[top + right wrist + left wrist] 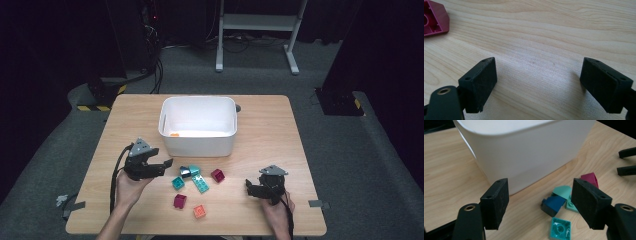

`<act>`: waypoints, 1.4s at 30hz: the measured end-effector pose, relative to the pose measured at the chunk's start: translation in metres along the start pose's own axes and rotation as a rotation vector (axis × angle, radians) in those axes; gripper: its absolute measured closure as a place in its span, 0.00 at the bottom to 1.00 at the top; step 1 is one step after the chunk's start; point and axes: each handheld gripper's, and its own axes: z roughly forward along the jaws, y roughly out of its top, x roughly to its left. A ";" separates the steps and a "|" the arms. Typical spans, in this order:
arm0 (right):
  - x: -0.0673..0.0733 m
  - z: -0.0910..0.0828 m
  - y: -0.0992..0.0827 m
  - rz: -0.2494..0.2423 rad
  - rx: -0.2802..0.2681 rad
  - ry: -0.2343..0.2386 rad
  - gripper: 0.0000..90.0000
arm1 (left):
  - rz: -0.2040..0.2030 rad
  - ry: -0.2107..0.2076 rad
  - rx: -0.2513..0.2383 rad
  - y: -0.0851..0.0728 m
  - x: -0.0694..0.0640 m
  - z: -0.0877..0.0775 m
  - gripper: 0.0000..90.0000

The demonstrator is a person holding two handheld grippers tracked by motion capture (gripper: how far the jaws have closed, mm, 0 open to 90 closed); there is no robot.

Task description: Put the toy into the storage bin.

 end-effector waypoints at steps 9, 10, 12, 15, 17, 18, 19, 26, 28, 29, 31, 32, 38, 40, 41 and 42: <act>0.000 0.000 0.000 0.000 0.000 0.000 0.15 | -0.008 -0.043 0.045 -0.018 -0.005 0.023 0.33; 0.000 0.000 0.000 0.000 0.000 0.000 0.15 | -0.005 -0.049 0.051 -0.019 -0.006 0.026 0.33; 0.000 0.000 0.000 0.000 0.000 0.000 0.15 | 0.003 -0.057 0.066 -0.021 -0.008 0.032 0.33; 0.000 0.000 0.000 0.000 0.000 0.000 0.15 | 0.021 -0.059 0.082 -0.023 -0.011 0.041 0.34; 0.000 0.000 0.000 -0.001 -0.001 0.000 0.15 | 0.012 -0.064 0.086 -0.025 -0.011 0.046 0.34; 0.000 0.000 0.000 -0.001 -0.001 0.000 0.15 | 0.008 -0.066 0.088 -0.026 -0.011 0.049 0.34; 0.000 0.000 0.000 -0.001 0.000 0.000 0.15 | 0.006 -0.067 0.090 -0.027 -0.011 0.051 0.34; 0.000 0.000 0.000 -0.001 -0.001 0.000 0.15 | -0.007 -0.087 0.093 -0.032 -0.011 0.066 0.37; 0.000 0.000 0.000 0.000 0.000 0.000 0.15 | -0.006 -0.088 0.101 -0.032 -0.011 0.070 0.37; 0.000 0.000 0.000 -0.001 0.000 0.001 0.15 | -0.007 -0.088 0.103 -0.033 -0.011 0.072 0.38; 0.000 0.000 0.000 0.000 0.000 0.000 0.15 | -0.016 -0.097 0.103 -0.034 -0.011 0.075 0.39; 0.000 0.000 0.000 0.000 0.000 0.000 0.15 | -0.015 -0.098 0.104 -0.034 -0.010 0.076 0.40; 0.000 0.000 0.000 0.000 0.000 0.000 0.15 | -0.003 -0.096 0.114 -0.035 -0.011 0.081 0.46; 0.000 0.000 0.000 0.000 0.000 0.000 0.15 | 0.003 -0.102 0.120 -0.035 -0.012 0.083 0.48; 0.000 0.000 0.000 -0.001 -0.001 0.000 0.15 | 0.010 -0.100 0.126 -0.036 -0.012 0.084 0.49; 0.000 0.000 0.000 0.000 0.000 0.000 0.15 | 0.009 -0.102 0.129 -0.036 -0.013 0.084 0.51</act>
